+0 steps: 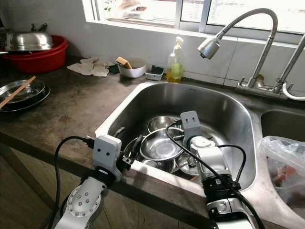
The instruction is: Kitchen organization
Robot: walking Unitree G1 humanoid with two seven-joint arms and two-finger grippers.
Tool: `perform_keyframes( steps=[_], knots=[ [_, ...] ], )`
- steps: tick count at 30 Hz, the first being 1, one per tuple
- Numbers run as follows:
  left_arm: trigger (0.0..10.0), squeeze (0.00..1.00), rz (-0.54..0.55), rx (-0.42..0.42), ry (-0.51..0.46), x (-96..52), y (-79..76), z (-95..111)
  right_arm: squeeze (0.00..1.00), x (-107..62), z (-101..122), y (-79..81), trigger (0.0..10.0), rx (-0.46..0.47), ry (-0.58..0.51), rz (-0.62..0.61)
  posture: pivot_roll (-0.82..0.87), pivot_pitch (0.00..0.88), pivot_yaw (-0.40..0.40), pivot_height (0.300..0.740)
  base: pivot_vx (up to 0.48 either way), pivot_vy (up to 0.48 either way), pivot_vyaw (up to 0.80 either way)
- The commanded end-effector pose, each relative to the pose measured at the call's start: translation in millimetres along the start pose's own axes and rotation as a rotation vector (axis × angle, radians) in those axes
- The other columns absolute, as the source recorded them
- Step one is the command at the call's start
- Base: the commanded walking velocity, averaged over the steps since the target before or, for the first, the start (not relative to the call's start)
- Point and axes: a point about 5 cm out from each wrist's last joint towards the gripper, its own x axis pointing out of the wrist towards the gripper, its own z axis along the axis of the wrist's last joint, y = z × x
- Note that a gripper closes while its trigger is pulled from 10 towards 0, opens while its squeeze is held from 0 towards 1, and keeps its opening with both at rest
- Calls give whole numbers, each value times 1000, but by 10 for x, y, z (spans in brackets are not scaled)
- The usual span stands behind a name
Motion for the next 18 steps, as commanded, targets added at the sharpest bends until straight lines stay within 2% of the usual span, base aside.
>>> perform_keyframes(
  steps=[1,4,5,7,8,15,16,18],
  knots=[
    [10000,0,1,0,0,-24,-14,23,0,7,18,15,10000,3,1,19,56,49,-80,740,0,0,0],
    [10000,0,1,-3,4,-35,-24,19,0,12,-29,55,10000,7,16,35,53,57,-82,740,0,0,0],
    [10000,0,1,-5,4,-36,-27,21,886,17,-47,68,10000,18,21,42,55,59,-82,740,0,0,0],
    [10000,0,1,-6,4,-36,-29,22,886,21,-58,76,10000,25,25,47,55,59,-82,740,0,0,0],
    [10000,0,0,-6,6,-35,-30,23,1000,33,-66,71,10000,20,30,49,54,66,-80,740,0,0,0],
    [10000,0,1,-8,8,-26,-23,30,1000,39,-36,21,10000,27,6,40,51,68,-79,740,0,0,0],
    [10000,0,2,-9,9,-25,-21,27,1000,-1,18,13,10000,33,-48,30,52,65,-78,740,0,0,0],
    [10000,0,3,-8,9,-22,-19,26,1000,-18,45,15,10000,34,-72,29,53,64,-79,740,0,0,0]
  ],
)
